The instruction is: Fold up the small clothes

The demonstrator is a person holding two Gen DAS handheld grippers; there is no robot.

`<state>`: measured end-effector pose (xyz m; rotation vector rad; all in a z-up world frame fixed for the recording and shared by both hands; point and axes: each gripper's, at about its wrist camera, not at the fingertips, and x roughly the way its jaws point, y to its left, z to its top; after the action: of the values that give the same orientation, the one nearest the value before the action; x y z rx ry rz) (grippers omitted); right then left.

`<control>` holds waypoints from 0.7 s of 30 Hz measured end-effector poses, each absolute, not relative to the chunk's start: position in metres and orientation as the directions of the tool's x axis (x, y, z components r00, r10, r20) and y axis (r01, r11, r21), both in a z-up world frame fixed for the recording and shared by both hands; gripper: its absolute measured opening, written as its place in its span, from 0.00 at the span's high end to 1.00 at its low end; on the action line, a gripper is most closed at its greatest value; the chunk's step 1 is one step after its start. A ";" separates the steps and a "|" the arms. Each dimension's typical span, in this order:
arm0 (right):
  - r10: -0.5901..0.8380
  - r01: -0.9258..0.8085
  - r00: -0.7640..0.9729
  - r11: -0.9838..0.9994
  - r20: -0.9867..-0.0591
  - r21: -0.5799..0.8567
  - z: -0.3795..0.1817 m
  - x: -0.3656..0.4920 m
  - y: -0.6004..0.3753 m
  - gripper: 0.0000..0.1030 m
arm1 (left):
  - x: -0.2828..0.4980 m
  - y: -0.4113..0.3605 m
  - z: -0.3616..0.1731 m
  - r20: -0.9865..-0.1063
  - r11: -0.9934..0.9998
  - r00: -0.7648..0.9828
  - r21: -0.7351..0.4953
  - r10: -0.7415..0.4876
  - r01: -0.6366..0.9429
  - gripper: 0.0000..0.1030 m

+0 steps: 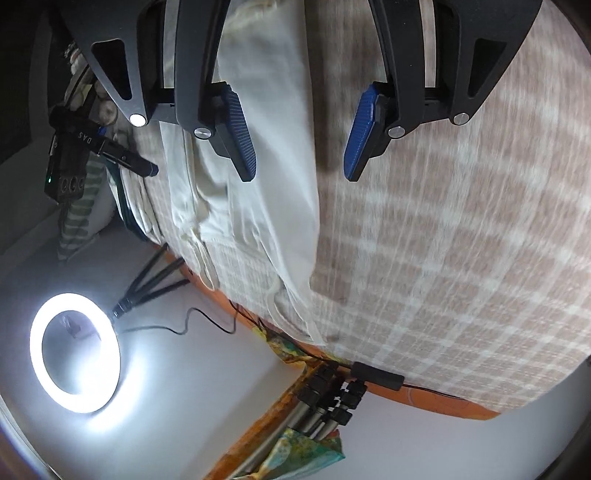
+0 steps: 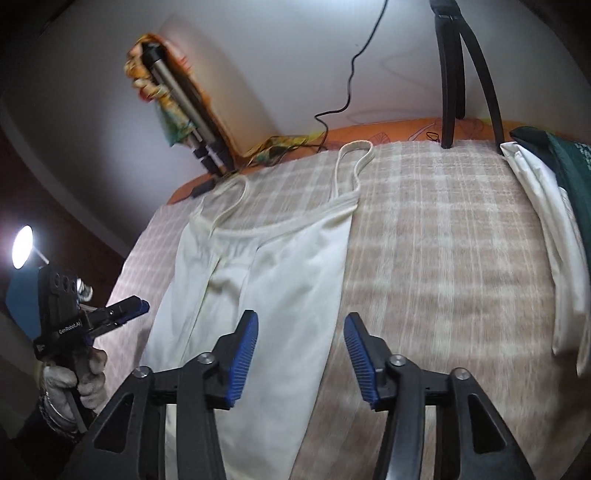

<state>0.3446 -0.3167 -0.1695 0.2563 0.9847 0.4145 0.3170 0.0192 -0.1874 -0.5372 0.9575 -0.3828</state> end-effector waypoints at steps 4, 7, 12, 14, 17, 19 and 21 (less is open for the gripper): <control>0.469 -0.196 0.476 0.881 -0.744 0.430 -0.178 0.376 -0.321 0.49 | 0.346 0.018 -0.195 -0.666 0.808 0.528 -0.584 -0.527 0.070 0.53; 0.475 -0.197 0.474 0.878 -0.741 0.437 -0.184 0.392 -0.321 0.49 | 0.361 0.013 -0.195 -0.659 0.823 0.546 -0.559 -0.517 0.104 0.53; 0.496 -0.197 0.467 0.866 -0.732 0.460 -0.191 0.413 -0.318 0.60 | 0.383 0.005 -0.194 -0.668 0.846 0.553 -0.515 -0.498 0.139 0.53; 0.504 -0.204 0.463 0.861 -0.729 0.465 -0.192 0.420 -0.315 0.61 | 0.390 0.001 -0.195 -0.669 0.852 0.555 -0.501 -0.494 0.154 0.53; 0.506 -0.205 0.463 0.860 -0.728 0.467 -0.192 0.427 -0.311 0.61 | 0.397 0.000 -0.195 -0.664 0.855 0.566 -0.495 -0.489 0.158 0.56; 0.522 -0.202 0.459 0.850 -0.719 0.487 -0.192 0.431 -0.312 0.61 | 0.401 -0.001 -0.195 -0.664 0.854 0.565 -0.495 -0.490 0.159 0.57; 0.530 -0.199 0.458 0.844 -0.714 0.499 -0.193 0.433 -0.313 0.62 | 0.407 -0.001 -0.198 -0.667 0.848 0.550 -0.504 -0.503 0.165 0.75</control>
<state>0.4332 -0.3126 -0.1926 0.3705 1.0011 0.4620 0.4067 -0.0013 -0.1976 -0.4105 0.9083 -0.4081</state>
